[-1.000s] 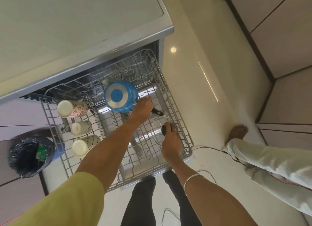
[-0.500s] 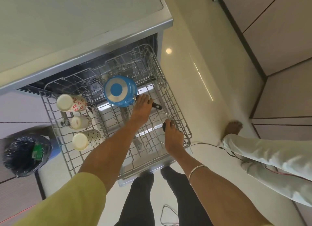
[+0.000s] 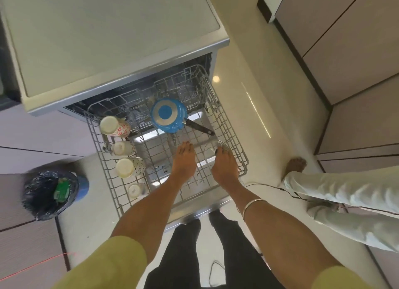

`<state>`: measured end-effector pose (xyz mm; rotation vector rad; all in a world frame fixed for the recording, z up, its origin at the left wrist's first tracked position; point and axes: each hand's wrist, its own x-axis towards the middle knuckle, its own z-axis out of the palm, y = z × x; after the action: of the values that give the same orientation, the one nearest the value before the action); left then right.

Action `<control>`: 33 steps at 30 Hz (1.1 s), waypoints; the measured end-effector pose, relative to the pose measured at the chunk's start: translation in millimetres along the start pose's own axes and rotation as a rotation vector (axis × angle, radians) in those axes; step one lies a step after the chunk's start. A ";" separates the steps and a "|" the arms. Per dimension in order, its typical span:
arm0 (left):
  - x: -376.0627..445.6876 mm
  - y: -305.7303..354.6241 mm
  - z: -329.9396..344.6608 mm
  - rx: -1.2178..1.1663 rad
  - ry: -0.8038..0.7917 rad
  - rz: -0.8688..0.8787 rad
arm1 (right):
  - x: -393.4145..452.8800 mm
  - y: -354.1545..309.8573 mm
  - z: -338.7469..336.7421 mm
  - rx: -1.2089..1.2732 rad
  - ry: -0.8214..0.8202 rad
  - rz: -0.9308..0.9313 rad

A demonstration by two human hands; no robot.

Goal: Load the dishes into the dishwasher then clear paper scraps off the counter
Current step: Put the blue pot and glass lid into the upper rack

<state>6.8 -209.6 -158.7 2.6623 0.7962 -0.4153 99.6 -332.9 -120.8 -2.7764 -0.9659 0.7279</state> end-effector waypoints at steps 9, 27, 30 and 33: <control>-57.8 -31.6 -40.1 -0.078 0.077 -0.098 | -32.4 -59.4 -37.2 0.093 0.033 -0.137; -157.4 -63.2 -69.7 -0.145 0.163 -0.283 | -93.3 -130.9 -55.7 0.021 0.069 -0.475; -166.9 -51.0 -75.8 -0.161 0.208 -0.329 | -100.3 -127.7 -57.3 -0.025 0.074 -0.541; -179.2 -35.4 -73.7 -0.162 0.241 -0.367 | -107.5 -121.1 -61.3 -0.033 0.086 -0.580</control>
<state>-143.8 -237.8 -34.9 2.4425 1.3403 -0.1069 -11.9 -299.6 7.4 -2.3242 -1.6586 0.4954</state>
